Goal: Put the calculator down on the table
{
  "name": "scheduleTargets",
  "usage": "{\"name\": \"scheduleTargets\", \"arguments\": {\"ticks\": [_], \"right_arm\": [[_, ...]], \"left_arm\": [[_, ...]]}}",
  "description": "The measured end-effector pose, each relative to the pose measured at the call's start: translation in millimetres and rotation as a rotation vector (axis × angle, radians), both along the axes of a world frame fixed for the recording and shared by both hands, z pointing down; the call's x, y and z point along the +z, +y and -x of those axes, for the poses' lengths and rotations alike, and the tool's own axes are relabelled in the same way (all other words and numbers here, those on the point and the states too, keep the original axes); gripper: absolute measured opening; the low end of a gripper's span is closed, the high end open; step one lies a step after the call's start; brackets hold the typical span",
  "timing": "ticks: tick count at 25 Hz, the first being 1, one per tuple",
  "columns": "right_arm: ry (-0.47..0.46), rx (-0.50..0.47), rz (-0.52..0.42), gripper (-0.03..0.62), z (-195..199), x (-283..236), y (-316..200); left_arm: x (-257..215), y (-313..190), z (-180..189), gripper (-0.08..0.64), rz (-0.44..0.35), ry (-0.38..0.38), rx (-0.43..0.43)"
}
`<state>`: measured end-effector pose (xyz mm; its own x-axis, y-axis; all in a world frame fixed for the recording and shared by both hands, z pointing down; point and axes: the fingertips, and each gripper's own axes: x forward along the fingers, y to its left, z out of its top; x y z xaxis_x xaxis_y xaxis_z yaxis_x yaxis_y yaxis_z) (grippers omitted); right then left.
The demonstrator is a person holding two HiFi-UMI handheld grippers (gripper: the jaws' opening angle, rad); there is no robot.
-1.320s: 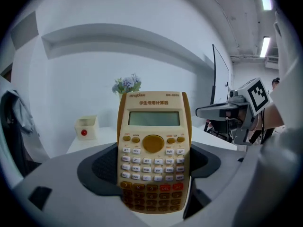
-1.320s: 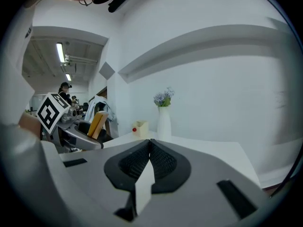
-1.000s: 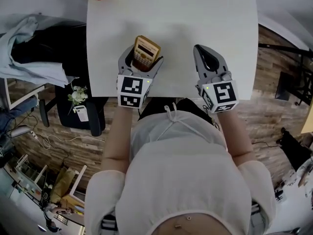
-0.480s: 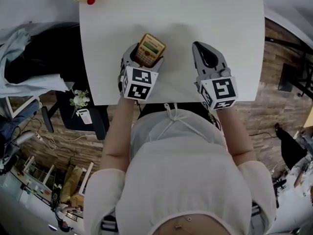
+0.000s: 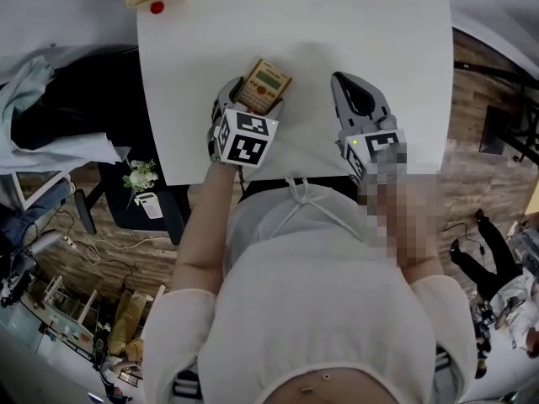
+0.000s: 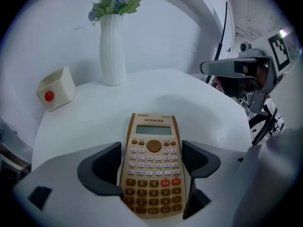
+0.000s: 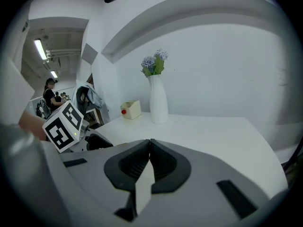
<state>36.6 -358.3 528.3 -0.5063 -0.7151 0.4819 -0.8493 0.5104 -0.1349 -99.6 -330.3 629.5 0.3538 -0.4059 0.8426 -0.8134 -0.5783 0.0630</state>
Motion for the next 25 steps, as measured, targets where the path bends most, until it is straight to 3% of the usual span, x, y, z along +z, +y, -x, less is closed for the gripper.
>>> {"name": "scheduleTargets", "arguments": {"ticks": [9,14,15,18,20,25], "right_arm": [[0.012,0.001,-0.051,0.006,-0.4,-20.2,10.9],[0.006,0.006,-0.101,0.006,-6.9,-46.4,15.9],[0.004,0.006,-0.114,0.006,-7.5,-52.8,16.3],[-0.004,0.002,-0.152,0.006,-8.4,-71.4,18.8],[-0.014,-0.001,-0.175,0.006,-9.7,-84.0,22.2],[-0.038,-0.014,-0.247,0.006,-14.4,-119.5,29.3]], "left_arm": [[-10.2,4.2,0.3,0.413,-0.061,0.012,0.047],[-73.2,-5.3,-5.2,0.406,-0.229,0.102,0.033],[-89.5,-8.4,-5.2,0.391,-0.275,0.122,0.023],[-138.5,-15.7,-0.7,0.246,-0.435,0.157,-0.021],[-169.9,-15.4,-0.7,0.187,-0.533,0.187,-0.028],[-238.8,-7.4,0.3,0.066,-0.697,0.281,-0.041]]}}
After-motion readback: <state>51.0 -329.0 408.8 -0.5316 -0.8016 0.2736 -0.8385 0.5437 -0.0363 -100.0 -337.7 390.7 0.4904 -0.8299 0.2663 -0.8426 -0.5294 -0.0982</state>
